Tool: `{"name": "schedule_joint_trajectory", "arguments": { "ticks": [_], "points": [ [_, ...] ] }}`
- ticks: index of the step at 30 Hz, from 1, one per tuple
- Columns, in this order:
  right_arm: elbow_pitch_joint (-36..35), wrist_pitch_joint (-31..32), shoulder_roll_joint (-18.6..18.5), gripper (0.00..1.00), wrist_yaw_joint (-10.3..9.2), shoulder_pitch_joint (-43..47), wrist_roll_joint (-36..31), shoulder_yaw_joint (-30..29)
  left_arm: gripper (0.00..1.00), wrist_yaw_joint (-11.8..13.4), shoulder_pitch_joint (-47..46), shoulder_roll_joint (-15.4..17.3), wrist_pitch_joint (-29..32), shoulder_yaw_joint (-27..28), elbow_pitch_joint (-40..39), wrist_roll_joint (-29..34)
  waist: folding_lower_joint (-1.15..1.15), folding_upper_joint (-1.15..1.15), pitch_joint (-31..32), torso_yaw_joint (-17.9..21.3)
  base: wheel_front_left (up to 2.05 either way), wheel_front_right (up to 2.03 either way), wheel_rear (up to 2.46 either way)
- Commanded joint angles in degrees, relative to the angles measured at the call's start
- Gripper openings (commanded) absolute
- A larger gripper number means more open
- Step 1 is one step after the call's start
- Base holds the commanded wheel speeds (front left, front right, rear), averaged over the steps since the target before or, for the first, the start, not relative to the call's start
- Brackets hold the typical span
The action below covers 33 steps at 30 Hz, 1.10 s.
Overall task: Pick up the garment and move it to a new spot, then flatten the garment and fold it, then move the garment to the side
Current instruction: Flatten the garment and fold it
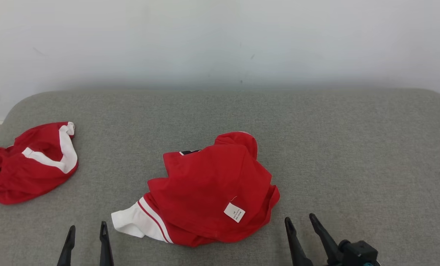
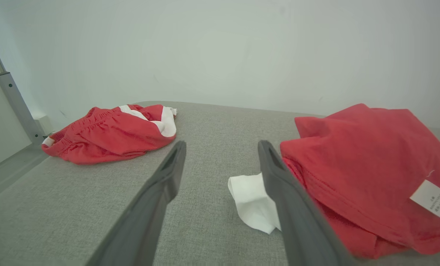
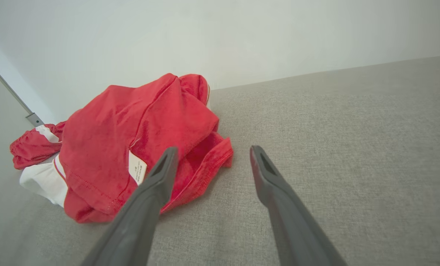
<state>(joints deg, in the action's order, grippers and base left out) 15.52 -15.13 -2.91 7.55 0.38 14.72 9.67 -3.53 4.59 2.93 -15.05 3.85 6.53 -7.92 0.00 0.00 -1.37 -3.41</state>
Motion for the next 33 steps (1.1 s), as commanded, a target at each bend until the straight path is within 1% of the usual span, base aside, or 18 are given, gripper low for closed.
{"name": "schedule_joint_trajectory", "arguments": {
  "ticks": [1,4,9,11,14,15,16,17,18,19,20,24,27,33],
  "points": [
    [1.8,0.0,0.0,1.00,-0.13,-1.5,0.5,1.3,1.00,0.4,0.3,0.0,-0.2,-0.4,0.6,-0.7,0.00,0.00,-0.1,-1.2,0.00,0.00,0.00],
    [5.9,0.0,0.0,1.00,-0.13,-3.8,1.0,2.9,1.00,0.4,-0.2,-0.1,-0.2,-0.9,1.1,-0.8,0.00,0.00,-0.4,-2.7,0.00,0.00,0.00],
    [13.0,0.0,0.0,1.00,-0.13,-7.6,1.5,3.2,1.00,0.5,-0.9,-0.1,-0.2,-1.8,1.5,-1.2,0.00,0.00,-0.7,-5.4,0.00,0.00,0.00],
    [14.1,0.0,0.0,1.00,-0.13,-8.1,1.5,3.4,1.00,0.6,-0.9,0.0,-0.2,-1.9,1.5,-1.4,0.00,0.00,-0.7,-5.7,0.00,0.00,0.00],
    [19.3,0.0,0.0,1.00,-0.13,-9.9,2.1,3.9,1.00,0.8,-0.9,-0.1,-0.2,-2.5,2.0,-1.7,0.00,0.00,-0.5,-6.7,0.00,0.00,0.00],
    [20.3,0.0,0.0,0.86,-0.13,-10.2,2.5,4.1,1.00,0.8,-0.9,-0.1,-0.2,-2.6,2.0,-1.7,0.00,0.00,-0.4,-6.8,0.00,0.00,0.00],
    [21.5,0.0,0.0,0.62,-0.13,-10.4,2.8,4.1,1.00,0.9,-1.0,-0.1,-0.2,-2.7,2.1,-1.9,0.00,0.00,-0.3,-7.0,0.00,0.00,0.00],
    [22.4,0.0,0.0,0.44,-0.13,-10.7,3.0,4.2,1.00,0.9,-1.0,-0.1,-0.2,-2.9,2.2,-1.9,0.00,0.00,-0.3,-7.2,0.00,0.00,0.00],
    [23.2,0.0,0.0,0.30,-0.13,-11.0,3.3,4.2,1.00,0.9,-1.1,-0.1,-0.2,-3.0,2.2,-1.9,0.00,0.00,-0.3,-7.5,0.00,0.00,0.00],
    [24.0,0.0,0.0,0.04,-0.13,-11.3,3.8,4.4,1.00,0.9,-1.2,-0.1,-0.2,-3.2,2.2,-2.1,0.00,0.00,-0.3,-7.6,0.00,0.00,0.00],
    [24.7,0.0,0.0,0.00,-0.13,-11.7,4.3,4.5,1.00,1.0,-1.3,-0.1,-0.2,-3.4,2.2,-2.1,0.00,0.00,-0.4,-7.8,0.00,0.00,0.00],
    [25.6,0.0,0.0,0.00,-0.13,-13.0,5.4,3.6,1.00,1.1,-1.3,-0.1,-0.2,-3.9,2.1,-2.4,0.00,0.00,-0.6,-7.8,0.00,0.00,0.00],
    [23.9,0.0,0.0,0.00,-0.13,-13.6,3.8,1.8,1.00,1.3,-1.1,-0.1,-0.2,-3.4,1.9,-2.5,0.00,0.00,-1.0,-6.9,0.00,0.00,0.00],
    [18.7,0.0,0.1,0.00,-0.13,-13.2,0.9,-5.9,1.00,1.7,-1.2,-0.1,-0.2,-2.8,2.0,-3.6,0.00,0.00,-1.8,-4.6,0.00,0.00,0.00]
  ]
}}
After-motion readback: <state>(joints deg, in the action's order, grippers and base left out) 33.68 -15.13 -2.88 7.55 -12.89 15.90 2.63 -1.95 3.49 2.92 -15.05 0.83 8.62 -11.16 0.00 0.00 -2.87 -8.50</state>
